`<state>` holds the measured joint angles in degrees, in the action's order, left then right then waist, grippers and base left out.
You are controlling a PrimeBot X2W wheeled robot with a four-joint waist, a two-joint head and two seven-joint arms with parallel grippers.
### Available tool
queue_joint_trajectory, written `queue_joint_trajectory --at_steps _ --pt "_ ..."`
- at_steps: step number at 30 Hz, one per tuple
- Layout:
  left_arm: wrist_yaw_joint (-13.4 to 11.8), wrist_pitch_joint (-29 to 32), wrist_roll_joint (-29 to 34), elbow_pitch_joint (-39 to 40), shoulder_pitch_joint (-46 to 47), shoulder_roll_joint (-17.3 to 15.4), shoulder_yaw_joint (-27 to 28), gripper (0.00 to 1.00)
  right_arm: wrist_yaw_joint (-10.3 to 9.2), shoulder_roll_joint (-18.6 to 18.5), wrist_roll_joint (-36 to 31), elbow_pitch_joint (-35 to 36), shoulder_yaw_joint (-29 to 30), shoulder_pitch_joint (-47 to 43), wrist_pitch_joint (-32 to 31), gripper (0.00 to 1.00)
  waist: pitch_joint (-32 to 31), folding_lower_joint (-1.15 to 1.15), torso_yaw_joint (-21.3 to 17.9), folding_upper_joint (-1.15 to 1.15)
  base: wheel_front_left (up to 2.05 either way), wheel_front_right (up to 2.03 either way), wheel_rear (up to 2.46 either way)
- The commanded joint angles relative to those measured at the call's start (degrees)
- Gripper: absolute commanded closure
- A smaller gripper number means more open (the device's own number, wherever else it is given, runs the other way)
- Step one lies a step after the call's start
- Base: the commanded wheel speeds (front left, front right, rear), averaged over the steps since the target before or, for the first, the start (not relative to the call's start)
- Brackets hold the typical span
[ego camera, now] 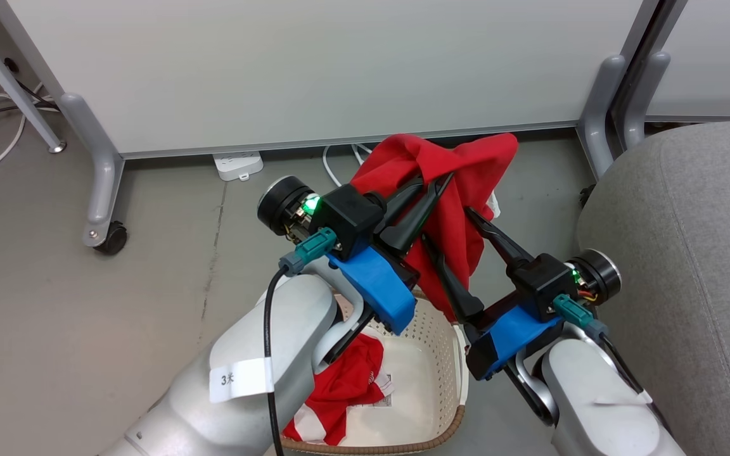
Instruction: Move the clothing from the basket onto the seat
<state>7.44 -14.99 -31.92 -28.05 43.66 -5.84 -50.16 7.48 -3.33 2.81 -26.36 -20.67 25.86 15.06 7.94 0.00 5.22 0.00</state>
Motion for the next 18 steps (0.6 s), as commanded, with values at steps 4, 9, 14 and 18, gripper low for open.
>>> queue_joint_trajectory --at_steps 4,9,14,18 --pt "0.04 -0.3 -0.08 0.08 0.99 0.14 -0.25 1.0 0.03 0.4 -1.09 -1.9 0.89 1.71 0.19 0.0 -0.03 0.0 0.1 0.0 0.0 0.0 0.0" --pt "0.04 -0.3 -0.29 -0.21 0.94 0.04 -0.74 1.0 0.03 0.49 -0.36 -3.1 1.03 2.56 0.19 1.0 -0.27 0.0 0.06 0.0 0.0 0.0 0.0" --pt "0.04 -0.3 -0.43 -0.41 0.9 -0.08 -0.82 1.0 0.03 0.49 0.47 -2.94 0.83 2.76 0.19 1.0 -0.39 0.0 0.0 0.0 0.0 0.0 0.0" --pt "0.04 -0.3 -0.32 -0.56 0.77 -0.26 -0.66 1.0 0.03 0.49 0.95 -2.41 0.5 2.66 0.19 1.0 -0.35 0.0 -0.1 0.0 0.0 0.0 0.0"
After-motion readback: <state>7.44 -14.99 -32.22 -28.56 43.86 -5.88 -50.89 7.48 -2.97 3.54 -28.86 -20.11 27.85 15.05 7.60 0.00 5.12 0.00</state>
